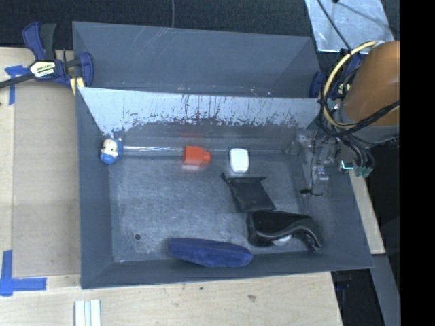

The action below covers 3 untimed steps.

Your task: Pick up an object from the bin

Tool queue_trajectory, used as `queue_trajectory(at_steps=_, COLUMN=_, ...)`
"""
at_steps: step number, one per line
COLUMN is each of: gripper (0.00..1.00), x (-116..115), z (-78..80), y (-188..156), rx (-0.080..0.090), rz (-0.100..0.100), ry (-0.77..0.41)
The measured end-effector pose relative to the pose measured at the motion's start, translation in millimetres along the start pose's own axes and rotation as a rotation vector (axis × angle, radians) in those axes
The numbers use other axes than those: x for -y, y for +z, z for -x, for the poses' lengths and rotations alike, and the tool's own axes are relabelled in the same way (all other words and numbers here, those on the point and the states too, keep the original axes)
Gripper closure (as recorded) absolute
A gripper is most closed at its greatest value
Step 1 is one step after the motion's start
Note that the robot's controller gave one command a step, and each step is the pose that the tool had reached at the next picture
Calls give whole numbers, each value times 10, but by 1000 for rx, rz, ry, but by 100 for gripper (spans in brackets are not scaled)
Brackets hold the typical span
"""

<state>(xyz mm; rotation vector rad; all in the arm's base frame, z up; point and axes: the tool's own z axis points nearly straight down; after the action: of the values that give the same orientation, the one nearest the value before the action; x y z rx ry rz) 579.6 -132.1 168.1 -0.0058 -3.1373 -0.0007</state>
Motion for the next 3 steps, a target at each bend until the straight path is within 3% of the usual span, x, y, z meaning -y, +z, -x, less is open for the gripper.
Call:
queue_trajectory(at_steps=1, gripper=0, x=-314, z=-766, y=591, rx=-1, rz=1, ry=-23)
queue_trajectory(at_steps=2, gripper=0, x=-479, z=-846, y=867, rx=18, rz=-16, ry=-93)
queue_trajectory(at_steps=3, gripper=0, x=-766, z=-563, y=889, rx=-18, rz=-19, ry=-101)
